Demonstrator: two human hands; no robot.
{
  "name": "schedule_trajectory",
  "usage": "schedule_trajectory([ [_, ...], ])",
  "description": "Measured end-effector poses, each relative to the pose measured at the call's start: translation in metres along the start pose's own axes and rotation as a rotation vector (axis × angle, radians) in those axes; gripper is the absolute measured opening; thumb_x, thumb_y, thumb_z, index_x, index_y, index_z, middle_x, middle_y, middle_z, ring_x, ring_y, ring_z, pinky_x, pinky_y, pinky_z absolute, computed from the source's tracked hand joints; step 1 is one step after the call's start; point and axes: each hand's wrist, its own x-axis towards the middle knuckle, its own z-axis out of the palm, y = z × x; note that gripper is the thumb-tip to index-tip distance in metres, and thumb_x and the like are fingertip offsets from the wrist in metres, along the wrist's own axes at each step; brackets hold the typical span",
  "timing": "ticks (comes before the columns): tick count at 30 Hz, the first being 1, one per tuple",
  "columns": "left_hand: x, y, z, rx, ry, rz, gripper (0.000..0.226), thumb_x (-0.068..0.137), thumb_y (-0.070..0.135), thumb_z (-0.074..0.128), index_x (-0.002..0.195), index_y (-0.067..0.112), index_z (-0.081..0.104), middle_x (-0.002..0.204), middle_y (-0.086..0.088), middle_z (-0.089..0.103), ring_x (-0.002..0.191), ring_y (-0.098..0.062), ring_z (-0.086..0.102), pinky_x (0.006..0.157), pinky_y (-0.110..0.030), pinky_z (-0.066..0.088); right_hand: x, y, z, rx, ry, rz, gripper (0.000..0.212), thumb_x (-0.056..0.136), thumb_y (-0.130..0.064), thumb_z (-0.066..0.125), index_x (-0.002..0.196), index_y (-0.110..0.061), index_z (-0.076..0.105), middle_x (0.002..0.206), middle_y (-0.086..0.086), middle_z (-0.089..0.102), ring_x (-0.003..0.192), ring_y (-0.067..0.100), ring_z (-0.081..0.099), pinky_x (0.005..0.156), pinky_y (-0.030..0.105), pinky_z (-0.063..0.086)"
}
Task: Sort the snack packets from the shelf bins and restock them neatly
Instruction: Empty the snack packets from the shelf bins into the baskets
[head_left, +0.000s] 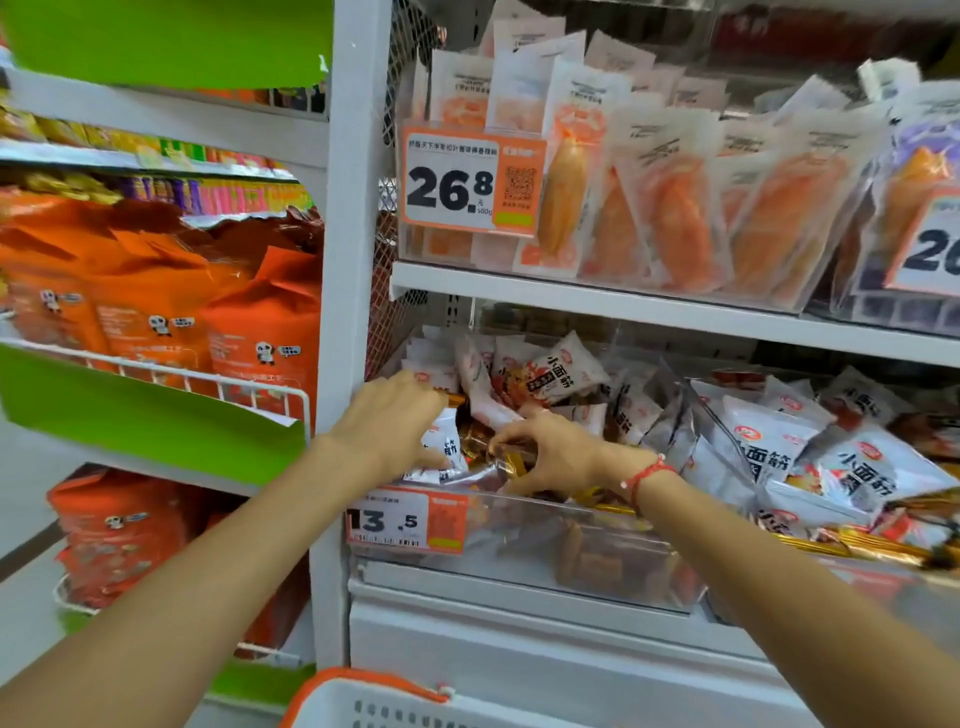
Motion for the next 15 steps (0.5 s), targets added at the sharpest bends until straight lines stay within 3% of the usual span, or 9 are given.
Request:
schedule_trajectory([
  [2,-0.007,0.003,-0.002,-0.053,0.157,0.029,0.040,0.085,0.055,0.063,0.097,0.019,0.050,0.106,-0.001,0.059,0.104,-0.023,0.051,0.070,-0.032,0.036,-0.015,0.009,0.007,0.016,0.085,0.017,0.055,0.075,-0.045,0.078,0.124,-0.026,0.062,0.105,-0.003,0.049,0.108,0.025,0.052,0.090,0.038,0.045],
  [5,-0.021,0.012,-0.006,-0.187,0.470,0.107,0.041,0.080,0.042,0.075,0.078,0.021,0.040,0.074,0.003,0.053,0.072,-0.022,0.050,0.051,-0.028,0.023,-0.029,0.031,0.004,0.112,0.215,0.010,0.047,0.077,-0.044,0.077,0.120,-0.029,0.064,0.113,0.000,0.060,0.108,0.023,0.055,0.089,0.036,0.046],
  [8,-0.037,0.024,-0.023,-0.255,0.633,0.028,0.032,0.080,0.035,0.076,0.079,0.015,0.051,0.061,0.008,0.040,0.055,-0.026,0.051,0.044,-0.022,0.011,-0.065,0.030,-0.013,0.120,0.380,-0.022,0.042,0.080,-0.041,0.075,0.119,-0.029,0.064,0.111,0.000,0.062,0.105,0.025,0.057,0.086,0.039,0.047],
  [11,-0.055,0.039,-0.045,-0.275,0.749,0.000,0.025,0.082,0.040,0.072,0.084,0.019,0.059,0.061,0.009,0.047,0.054,-0.021,0.054,0.045,-0.019,0.017,-0.108,0.021,-0.020,0.211,0.540,-0.081,0.037,0.079,-0.028,0.078,0.114,-0.030,0.066,0.102,-0.004,0.060,0.097,0.018,0.058,0.083,0.039,0.047],
  [15,-0.103,0.057,-0.068,-0.349,0.827,0.059,0.024,0.085,0.046,0.066,0.084,0.023,0.063,0.070,0.008,0.061,0.062,-0.014,0.055,0.052,-0.023,0.032,-0.172,-0.001,-0.017,0.244,0.615,-0.201,0.037,0.079,-0.020,0.078,0.113,-0.028,0.067,0.113,-0.010,0.060,0.107,0.005,0.056,0.091,0.022,0.044],
])
